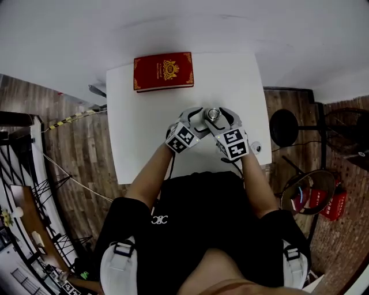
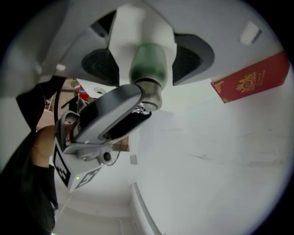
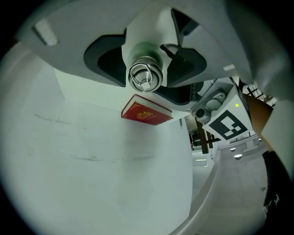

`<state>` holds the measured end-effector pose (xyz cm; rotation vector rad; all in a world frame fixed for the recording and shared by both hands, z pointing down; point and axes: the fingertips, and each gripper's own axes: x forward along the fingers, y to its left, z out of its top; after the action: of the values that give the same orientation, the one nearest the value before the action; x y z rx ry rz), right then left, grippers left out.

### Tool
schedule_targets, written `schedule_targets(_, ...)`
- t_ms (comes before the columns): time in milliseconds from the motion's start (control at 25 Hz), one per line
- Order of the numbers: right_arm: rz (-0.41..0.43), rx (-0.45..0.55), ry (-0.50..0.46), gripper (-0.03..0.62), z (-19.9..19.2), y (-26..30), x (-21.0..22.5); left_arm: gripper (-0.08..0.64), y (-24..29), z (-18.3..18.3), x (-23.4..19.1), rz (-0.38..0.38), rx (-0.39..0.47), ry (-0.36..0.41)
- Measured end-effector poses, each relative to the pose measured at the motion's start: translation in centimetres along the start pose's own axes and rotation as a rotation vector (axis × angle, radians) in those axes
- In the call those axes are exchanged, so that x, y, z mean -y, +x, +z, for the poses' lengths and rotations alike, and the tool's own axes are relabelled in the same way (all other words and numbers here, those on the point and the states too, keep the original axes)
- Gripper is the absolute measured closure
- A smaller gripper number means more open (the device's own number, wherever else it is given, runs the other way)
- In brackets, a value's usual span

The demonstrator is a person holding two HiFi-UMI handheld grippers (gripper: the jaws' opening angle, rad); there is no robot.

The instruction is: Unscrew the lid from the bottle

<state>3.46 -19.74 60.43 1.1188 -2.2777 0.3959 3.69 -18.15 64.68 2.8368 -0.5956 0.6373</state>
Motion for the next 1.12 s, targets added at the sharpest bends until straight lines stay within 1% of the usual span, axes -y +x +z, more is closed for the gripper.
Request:
schedule_targets(160, -0.007, -0.052, 0.007, 0.334, -0.9, 0.3, 0.2, 0.170, 1.4, -0.5, -0.3, -0.023, 0.005, 0.003)
schedule_targets(200, -0.009, -0.055, 0.004, 0.356, -1.0, 0.3, 0.2, 0.170, 1.6, -0.7, -0.3, -0.026, -0.001, 0.011)
schedule_targets(280, -0.006, -0.062, -0.003, 0.357, -1.1, 0.2, 0.3, 0.201, 1.8, -0.9, -0.5, -0.032, -0.003, 0.028)
schedule_targets(360, 0.012, -0.078, -0.035, 0.359, -1.1, 0.3, 0.2, 0.201, 1.7, -0.9, -0.6, -0.048, 0.008, 0.042)
schedule_targets(440, 0.051, -0.107, -0.106, 0.359, -1.1, 0.3, 0.0, 0.202, 1.7, -0.8, -0.5, -0.062, 0.019, 0.053)
schedule_targets(520, 0.128, -0.144, -0.215, 0.359, -1.4, 0.3, -0.1, 0.202, 1.7, -0.7, -0.5, -0.071, 0.024, 0.062)
schedule_targets(560, 0.179, -0.159, -0.291, 0.359, -1.6, 0.3, -0.2, 0.202, 1.7, -0.7, -0.5, -0.074, 0.024, 0.066)
schedule_targets(640, 0.298, -0.188, -0.491, 0.359, -2.2, 0.1, -0.2, 0.202, 1.8, -0.7, -0.5, -0.081, 0.022, 0.077)
schedule_targets(760, 0.480, -0.251, -0.841, 0.358, -2.7, 0.1, -0.2, 0.202, 2.0, -0.8, -0.5, -0.093, 0.023, 0.088)
schedule_targets(840, 0.589, -0.308, -1.053, 0.359, -2.7, 0.1, -0.4, 0.202, 2.0, -0.9, -0.6, -0.099, 0.025, 0.089)
schedule_targets(920, 0.667, -0.363, -1.239, 0.359, -2.6, -0.1, -0.5, 0.202, 2.0, -0.8, -0.5, -0.101, 0.028, 0.089)
schedule_targets(960, 0.689, -0.386, -1.310, 0.358, -2.5, -0.2, -0.6, 0.202, 2.0, -0.8, -0.5, -0.101, 0.029, 0.089)
schedule_targets(1000, 0.700, -0.407, -1.349, 0.358, -2.4, -0.3, -0.7, 0.202, 2.0, -0.8, -0.5, -0.102, 0.028, 0.090)
schedule_targets(1040, 0.702, -0.427, -1.349, 0.357, -2.3, -0.3, -0.8, 0.202, 2.0, -0.8, -0.5, -0.103, 0.027, 0.090)
schedule_targets(1080, 0.701, -0.444, -1.306, 0.357, -2.2, -0.5, -0.9, 0.202, 2.1, -0.9, -0.5, -0.103, 0.026, 0.089)
schedule_targets(1120, 0.699, -0.452, -1.227, 0.356, -2.1, -0.7, -1.0, 0.202, 2.1, -0.9, -0.5, -0.104, 0.026, 0.088)
